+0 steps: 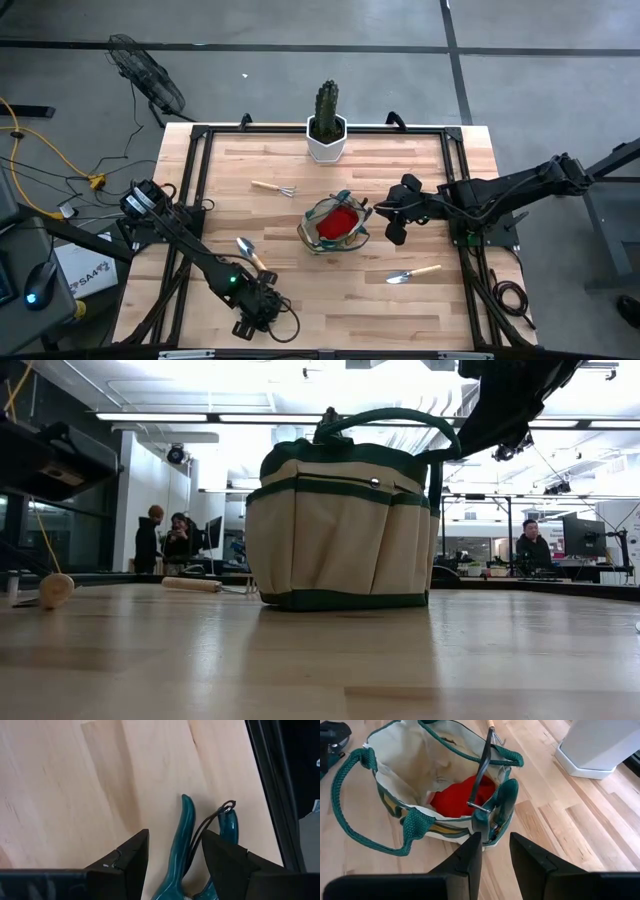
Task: Pick & Place Garden tools in Gardening bag
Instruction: Put the green shears into the brown gardening bag
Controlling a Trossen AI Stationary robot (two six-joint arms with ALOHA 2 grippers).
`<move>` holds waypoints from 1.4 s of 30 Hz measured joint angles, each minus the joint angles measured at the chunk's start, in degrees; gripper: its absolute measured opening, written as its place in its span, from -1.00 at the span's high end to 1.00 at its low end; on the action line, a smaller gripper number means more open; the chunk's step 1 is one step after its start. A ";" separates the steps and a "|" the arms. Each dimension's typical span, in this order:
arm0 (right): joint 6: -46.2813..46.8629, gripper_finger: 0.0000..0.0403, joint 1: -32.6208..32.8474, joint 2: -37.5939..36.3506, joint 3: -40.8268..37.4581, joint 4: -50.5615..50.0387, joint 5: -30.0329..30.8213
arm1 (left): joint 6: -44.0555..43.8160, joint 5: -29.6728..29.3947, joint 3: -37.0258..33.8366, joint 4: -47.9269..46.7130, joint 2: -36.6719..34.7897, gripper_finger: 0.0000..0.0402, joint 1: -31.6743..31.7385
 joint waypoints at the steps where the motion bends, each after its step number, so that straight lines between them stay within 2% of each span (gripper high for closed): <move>1: 0.00 0.55 0.00 0.00 0.00 0.00 0.00 | 0.26 -0.04 0.00 -0.02 0.00 0.11 0.00; 6: 0.91 0.55 0.00 0.00 0.00 -0.06 -0.28 | 2.23 0.10 0.00 0.53 1.37 0.11 0.00; 10: 1.21 0.55 0.00 0.00 0.00 -0.47 -1.39 | 2.78 2.79 -0.02 0.66 3.38 0.11 0.00; 29: 1.49 0.55 0.00 0.00 0.00 -0.46 -1.70 | 4.27 0.81 0.00 2.63 4.50 0.13 -0.06; 32: 1.49 0.55 0.00 0.00 0.00 -0.46 -1.72 | 4.27 0.71 0.00 2.61 4.54 0.23 -0.04; 42: 1.49 0.55 0.00 0.00 0.00 -0.48 -1.88 | 4.27 1.14 -0.02 3.14 4.64 0.81 0.04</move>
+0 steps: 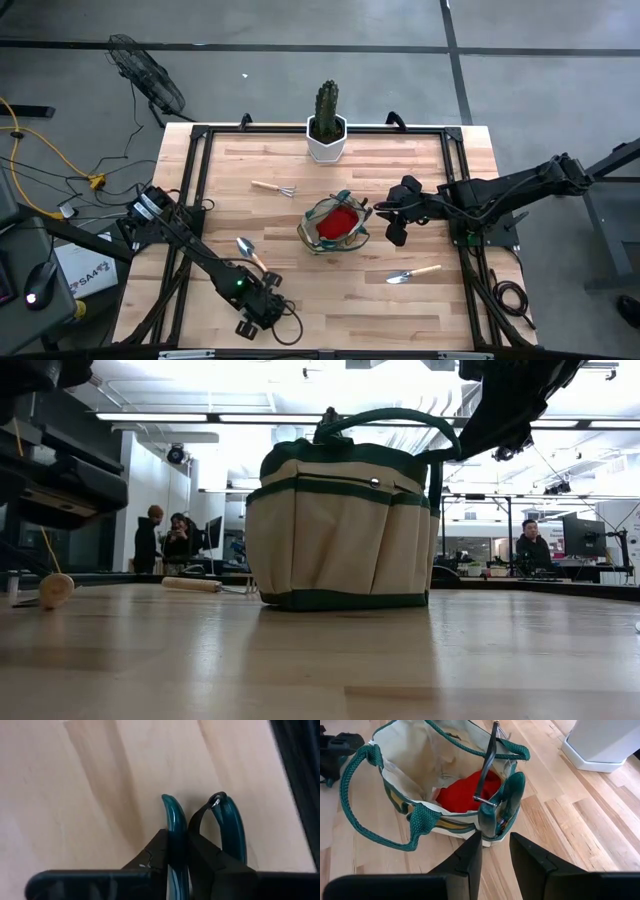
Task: Pick & Place Garden tools in Gardening bag
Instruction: Put the green shears into the brown gardening bag
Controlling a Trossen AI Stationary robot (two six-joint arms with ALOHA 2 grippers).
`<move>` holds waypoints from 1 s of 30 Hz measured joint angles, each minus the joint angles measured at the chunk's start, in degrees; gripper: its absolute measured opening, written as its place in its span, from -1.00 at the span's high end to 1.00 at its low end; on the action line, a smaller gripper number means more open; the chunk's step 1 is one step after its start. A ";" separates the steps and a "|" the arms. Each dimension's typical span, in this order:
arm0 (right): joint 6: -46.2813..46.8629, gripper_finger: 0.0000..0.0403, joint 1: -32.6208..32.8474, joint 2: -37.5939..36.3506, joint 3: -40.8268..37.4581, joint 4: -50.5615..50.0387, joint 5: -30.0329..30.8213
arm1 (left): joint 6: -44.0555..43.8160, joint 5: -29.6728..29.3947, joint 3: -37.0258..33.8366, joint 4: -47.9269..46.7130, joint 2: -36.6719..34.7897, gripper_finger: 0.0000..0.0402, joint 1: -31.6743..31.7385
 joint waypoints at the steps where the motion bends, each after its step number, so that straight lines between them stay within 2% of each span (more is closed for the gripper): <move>1: 0.00 0.55 0.00 0.00 0.00 0.00 0.00 | 0.00 0.14 0.00 0.24 0.02 0.81 0.00; 6: 0.09 0.55 0.00 0.00 0.00 0.00 -0.12 | 0.00 0.11 -0.01 0.76 -0.17 0.81 -0.02; 9: 0.24 0.55 0.00 0.00 0.00 0.00 -0.95 | -0.41 -2.79 -0.12 0.27 -1.05 0.81 -0.09; 30: -0.01 0.55 0.00 0.00 0.00 0.00 -1.11 | 3.71 -41.66 -0.13 -1.01 -12.98 0.82 -0.04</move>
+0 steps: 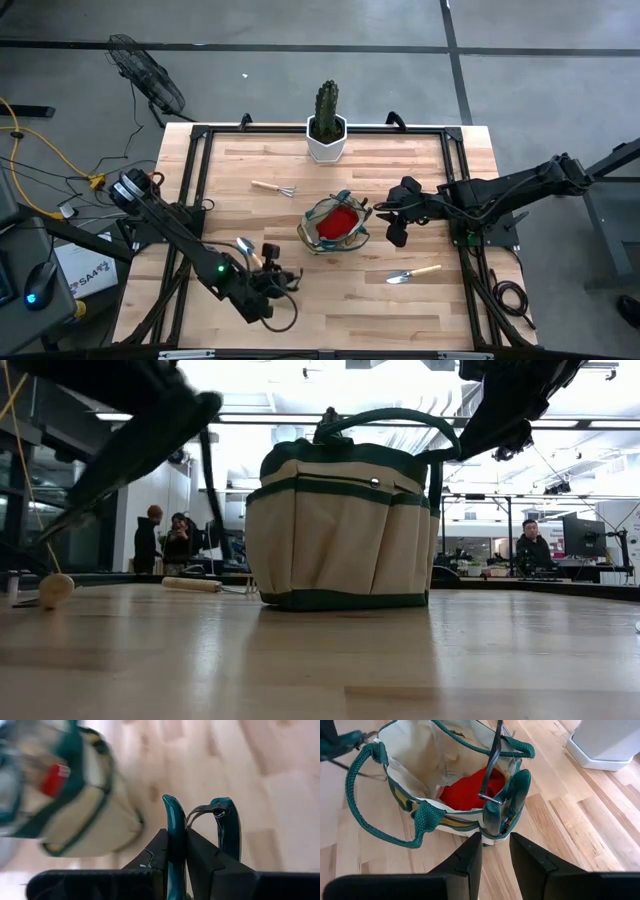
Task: Pick & Place Garden tools in Gardening bag
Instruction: Put the green shears into the brown gardening bag
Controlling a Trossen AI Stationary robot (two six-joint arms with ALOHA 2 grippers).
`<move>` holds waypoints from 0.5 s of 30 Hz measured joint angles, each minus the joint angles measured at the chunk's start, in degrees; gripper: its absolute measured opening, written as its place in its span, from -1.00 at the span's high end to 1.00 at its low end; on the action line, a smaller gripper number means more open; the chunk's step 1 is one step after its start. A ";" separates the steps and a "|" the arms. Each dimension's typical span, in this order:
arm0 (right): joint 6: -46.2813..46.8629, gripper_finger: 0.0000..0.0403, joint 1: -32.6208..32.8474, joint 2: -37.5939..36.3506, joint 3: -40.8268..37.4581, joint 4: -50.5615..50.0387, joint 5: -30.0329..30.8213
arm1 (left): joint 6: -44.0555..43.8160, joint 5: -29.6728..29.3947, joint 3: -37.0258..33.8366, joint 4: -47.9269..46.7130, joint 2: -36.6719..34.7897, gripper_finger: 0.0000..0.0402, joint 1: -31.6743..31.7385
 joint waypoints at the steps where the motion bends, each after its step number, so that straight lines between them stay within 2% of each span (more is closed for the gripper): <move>1: -0.07 0.55 0.00 0.00 0.00 0.00 0.02 | -0.01 -1.41 0.00 -0.11 -0.30 0.82 0.00; 9: -0.40 0.55 0.00 0.00 0.00 0.00 0.02 | -1.59 -10.06 -1.22 -1.51 -1.19 0.82 -0.12; 15: -0.45 0.55 0.00 0.00 0.00 -0.02 0.04 | -12.62 -19.73 -2.36 -10.87 -1.21 0.82 -2.45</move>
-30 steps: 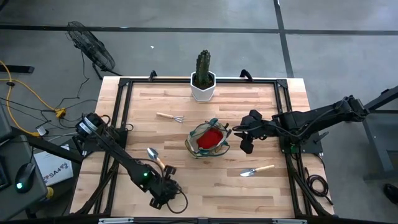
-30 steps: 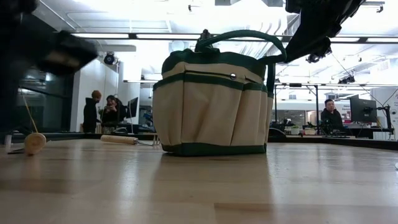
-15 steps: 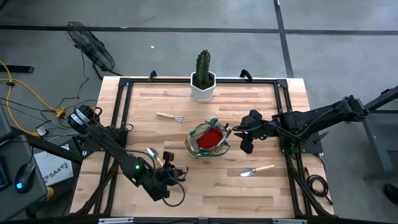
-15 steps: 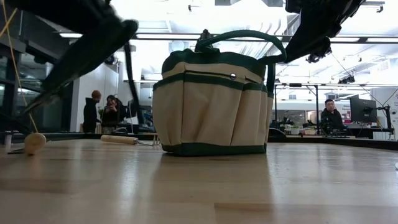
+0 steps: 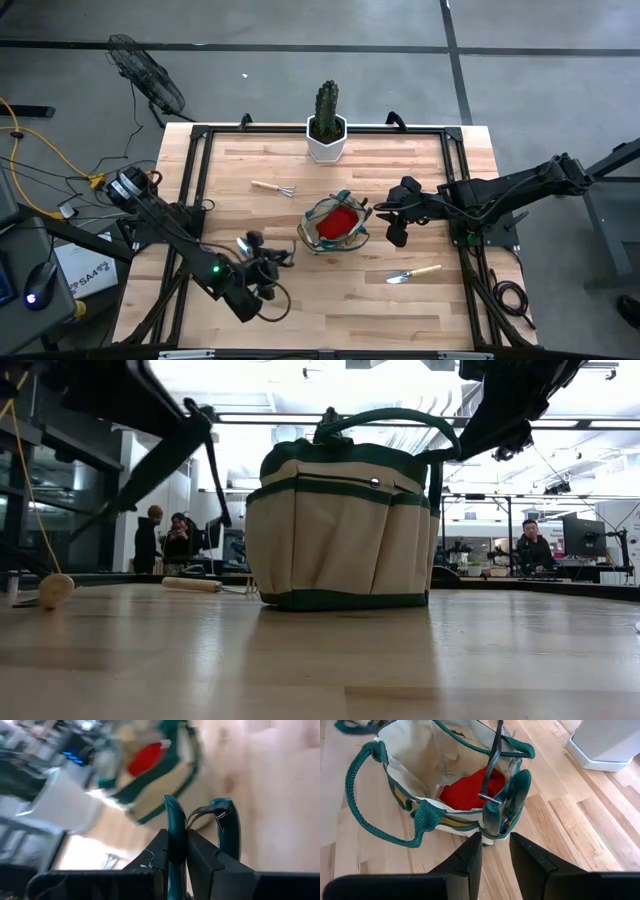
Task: Pick & Place Garden tools in Gardening bag
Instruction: Put the green shears into the brown gardening bag
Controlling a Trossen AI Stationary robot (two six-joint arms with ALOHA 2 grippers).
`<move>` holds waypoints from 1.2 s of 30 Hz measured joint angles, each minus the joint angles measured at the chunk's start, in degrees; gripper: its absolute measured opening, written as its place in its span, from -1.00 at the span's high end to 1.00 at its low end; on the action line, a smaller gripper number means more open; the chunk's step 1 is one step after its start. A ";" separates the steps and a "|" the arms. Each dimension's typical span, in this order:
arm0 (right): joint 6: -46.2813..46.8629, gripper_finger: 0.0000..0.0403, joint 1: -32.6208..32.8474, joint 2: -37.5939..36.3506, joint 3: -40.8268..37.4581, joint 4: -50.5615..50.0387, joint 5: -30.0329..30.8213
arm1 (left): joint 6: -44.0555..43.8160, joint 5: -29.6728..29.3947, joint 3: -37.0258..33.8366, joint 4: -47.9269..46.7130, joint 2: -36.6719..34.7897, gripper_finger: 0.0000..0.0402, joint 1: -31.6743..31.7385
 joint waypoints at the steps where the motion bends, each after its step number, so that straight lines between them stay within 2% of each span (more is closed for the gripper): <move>1: 0.00 0.55 0.00 0.00 0.00 0.00 0.00 | -2.53 -2.24 -0.02 -2.23 -0.06 0.82 -0.83; 7: -0.13 0.55 0.00 0.00 0.00 0.00 0.17 | -22.42 -14.68 -0.02 -17.34 -0.39 0.82 -6.93; 12: -0.13 0.55 0.00 0.00 0.00 0.03 0.17 | -41.44 -22.37 -0.38 -29.80 -0.39 0.82 -11.37; 16: -0.51 0.55 0.00 0.00 0.00 0.11 0.20 | -53.41 -29.66 -4.20 -31.75 -0.39 0.82 -13.10; 20: -1.07 0.55 0.00 0.00 0.00 0.47 0.18 | -63.66 -30.79 -9.53 -30.08 -0.39 0.82 -12.88; 25: -1.11 0.55 0.00 0.00 0.00 0.48 0.20 | -69.30 -30.76 -13.75 -24.90 -0.39 0.82 -11.36; 36: -1.09 0.55 0.00 0.00 0.00 0.50 0.20 | -69.42 -30.78 -14.07 -17.31 -0.39 0.82 -6.32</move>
